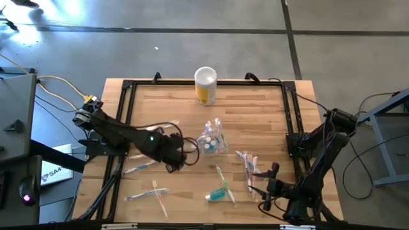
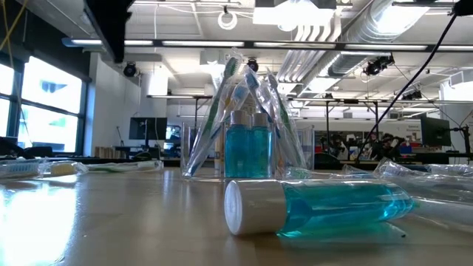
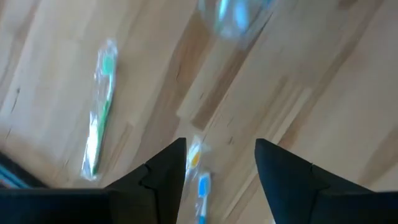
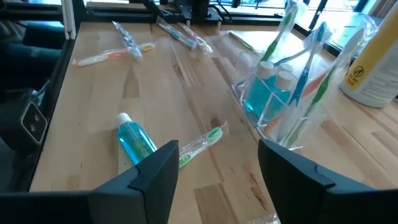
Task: Pick & Place toothbrushing station
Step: Put the orange toothbrush into the left part of the transparent organizer
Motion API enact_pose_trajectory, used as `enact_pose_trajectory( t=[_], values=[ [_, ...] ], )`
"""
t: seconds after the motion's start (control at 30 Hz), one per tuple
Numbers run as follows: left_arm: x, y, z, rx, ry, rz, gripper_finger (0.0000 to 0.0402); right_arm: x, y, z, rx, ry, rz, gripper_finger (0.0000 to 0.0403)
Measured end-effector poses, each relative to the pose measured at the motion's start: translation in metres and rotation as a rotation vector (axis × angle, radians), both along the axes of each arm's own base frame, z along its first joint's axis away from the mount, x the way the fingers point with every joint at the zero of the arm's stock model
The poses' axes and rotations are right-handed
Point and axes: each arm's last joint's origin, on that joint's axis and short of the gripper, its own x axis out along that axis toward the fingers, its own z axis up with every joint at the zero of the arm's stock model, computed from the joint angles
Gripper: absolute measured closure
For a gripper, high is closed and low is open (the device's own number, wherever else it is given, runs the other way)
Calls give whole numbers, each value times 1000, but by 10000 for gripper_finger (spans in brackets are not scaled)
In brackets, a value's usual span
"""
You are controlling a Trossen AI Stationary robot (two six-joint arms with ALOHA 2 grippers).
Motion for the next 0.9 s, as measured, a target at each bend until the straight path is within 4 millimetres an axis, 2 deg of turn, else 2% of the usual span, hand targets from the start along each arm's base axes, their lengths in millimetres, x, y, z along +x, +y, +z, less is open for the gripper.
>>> enact_pose_trajectory(
  t=[0.17,0.33,0.5,0.6,0.9],
  values=[
    [-7,-2,-36,-59,95,6,218,4,-1,-3,-6,4,-15,191],
    [-10,11,-71,-89,159,46,218,8,-3,-3,-13,6,-28,191],
    [-11,19,-97,-140,160,49,218,11,-6,-3,-15,7,-40,191],
    [-13,20,-107,-155,155,43,218,11,-6,-3,-26,11,-36,191],
    [-19,22,-115,-159,188,78,218,11,-5,-3,-24,15,-32,191]
  ],
)
